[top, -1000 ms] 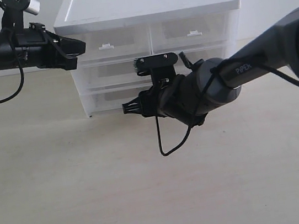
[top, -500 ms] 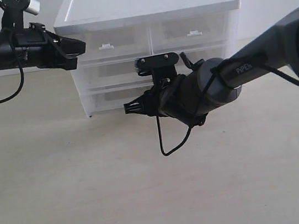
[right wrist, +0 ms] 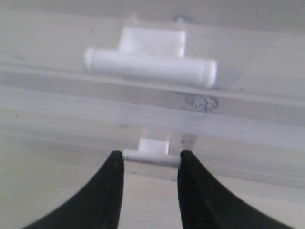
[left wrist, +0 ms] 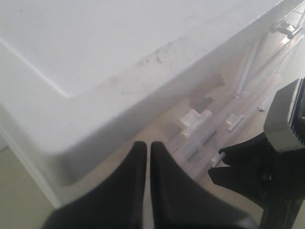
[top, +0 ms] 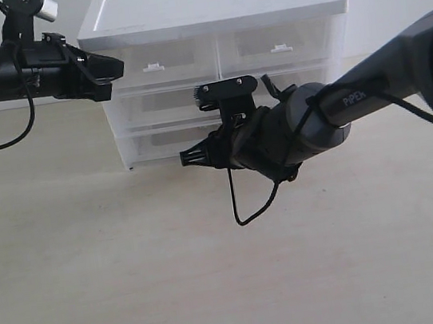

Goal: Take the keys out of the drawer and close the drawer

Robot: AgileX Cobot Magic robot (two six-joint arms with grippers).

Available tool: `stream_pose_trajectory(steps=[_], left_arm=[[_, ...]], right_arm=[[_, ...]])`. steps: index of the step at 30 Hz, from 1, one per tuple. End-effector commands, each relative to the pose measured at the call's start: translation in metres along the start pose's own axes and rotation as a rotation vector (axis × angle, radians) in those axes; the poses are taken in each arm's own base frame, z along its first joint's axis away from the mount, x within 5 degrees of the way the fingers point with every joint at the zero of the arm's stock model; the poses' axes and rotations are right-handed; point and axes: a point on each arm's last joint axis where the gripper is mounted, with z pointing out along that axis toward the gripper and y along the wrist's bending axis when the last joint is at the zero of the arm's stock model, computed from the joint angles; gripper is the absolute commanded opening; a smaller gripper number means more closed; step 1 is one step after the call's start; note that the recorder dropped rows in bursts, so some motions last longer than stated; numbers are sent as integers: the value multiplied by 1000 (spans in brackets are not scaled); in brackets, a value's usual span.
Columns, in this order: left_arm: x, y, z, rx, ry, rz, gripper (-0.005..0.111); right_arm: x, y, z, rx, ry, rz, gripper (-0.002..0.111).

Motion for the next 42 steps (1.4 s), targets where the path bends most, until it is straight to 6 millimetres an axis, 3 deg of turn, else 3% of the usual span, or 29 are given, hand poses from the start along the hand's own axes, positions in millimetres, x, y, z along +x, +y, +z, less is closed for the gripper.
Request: stream_pose_trajectory(steps=[1, 19, 29, 33, 35, 37, 39, 42], left_arm=[[-2, 11, 0, -74, -11, -56, 4], [-2, 11, 0, -74, -11, -56, 4], [-2, 11, 0, -74, -11, -56, 4], [-2, 11, 0, -74, -11, -56, 4], [-2, 11, 0, -74, -11, -56, 4], [-2, 11, 0, -74, -11, -56, 4], [-2, 11, 0, -74, -11, -56, 4], [-2, 11, 0, -74, -11, -56, 4]], right_arm=[[-20, 2, -6, -12, -74, -70, 0], [-4, 23, -19, 112, -13, -155, 0], [5, 43, -37, 162, 16, -219, 0], [8, 40, -55, 160, 52, -256, 0], [23, 38, -71, 166, 100, -321, 0], [27, 25, -101, 274, 77, -397, 0], [27, 12, -124, 314, 74, -524, 0], [31, -1, -142, 264, 87, -820, 0]])
